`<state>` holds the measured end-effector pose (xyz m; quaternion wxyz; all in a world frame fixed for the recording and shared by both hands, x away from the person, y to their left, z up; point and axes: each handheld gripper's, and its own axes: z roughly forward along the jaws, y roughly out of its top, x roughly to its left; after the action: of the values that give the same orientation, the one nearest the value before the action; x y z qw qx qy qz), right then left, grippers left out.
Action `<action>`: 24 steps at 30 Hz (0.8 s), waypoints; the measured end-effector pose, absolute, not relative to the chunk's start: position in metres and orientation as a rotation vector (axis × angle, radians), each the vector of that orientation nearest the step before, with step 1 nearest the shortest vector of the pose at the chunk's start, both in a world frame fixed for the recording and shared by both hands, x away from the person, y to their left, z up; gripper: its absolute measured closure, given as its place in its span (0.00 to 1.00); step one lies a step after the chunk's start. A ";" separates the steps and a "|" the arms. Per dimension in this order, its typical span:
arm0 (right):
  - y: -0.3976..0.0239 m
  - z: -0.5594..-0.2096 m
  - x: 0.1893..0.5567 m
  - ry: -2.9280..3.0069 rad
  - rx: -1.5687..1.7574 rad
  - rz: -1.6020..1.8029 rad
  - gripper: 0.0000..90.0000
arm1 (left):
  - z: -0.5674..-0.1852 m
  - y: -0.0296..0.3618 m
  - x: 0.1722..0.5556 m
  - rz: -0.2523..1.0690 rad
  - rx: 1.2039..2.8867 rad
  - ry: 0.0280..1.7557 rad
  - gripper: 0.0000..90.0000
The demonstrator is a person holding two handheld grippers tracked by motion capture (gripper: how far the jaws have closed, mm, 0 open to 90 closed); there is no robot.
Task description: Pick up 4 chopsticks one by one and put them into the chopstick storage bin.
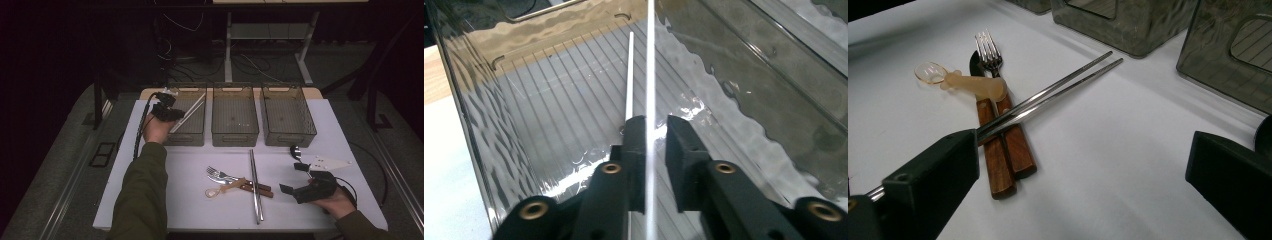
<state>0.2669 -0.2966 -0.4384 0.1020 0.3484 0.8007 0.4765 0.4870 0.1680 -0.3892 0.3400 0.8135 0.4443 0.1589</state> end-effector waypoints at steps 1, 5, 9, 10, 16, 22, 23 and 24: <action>-0.297 -0.438 0.267 2.364 1.029 1.406 0.01 | -0.389 0.168 0.487 0.411 2.112 1.158 0.79; -0.297 -0.438 0.267 2.364 1.027 1.408 0.01 | -0.388 0.170 0.486 0.396 2.086 1.160 0.68; -0.297 -0.438 0.267 2.365 1.028 1.406 0.01 | -0.385 0.172 0.482 0.375 2.067 1.134 0.59; -0.296 -0.438 0.267 2.365 1.028 1.406 0.01 | -0.385 0.172 0.480 0.368 2.057 1.126 0.56; -0.296 -0.439 0.267 2.365 1.029 1.402 0.01 | -0.376 0.173 0.465 0.391 2.033 1.055 0.48; -0.296 -0.439 0.267 2.365 1.032 1.398 0.01 | -0.374 0.171 0.442 0.360 2.002 1.000 0.41; -0.296 -0.439 0.267 2.365 1.032 1.399 0.01 | -0.373 0.171 0.437 0.353 2.011 0.983 0.40; -0.296 -0.439 0.267 2.366 1.032 1.398 0.01 | -0.373 0.170 0.433 0.354 2.016 0.968 0.39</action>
<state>0.2669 -0.2960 -0.4388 0.1031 0.3496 0.8017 0.4737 0.4334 0.1697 -0.3733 0.4247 0.8061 0.3870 0.1417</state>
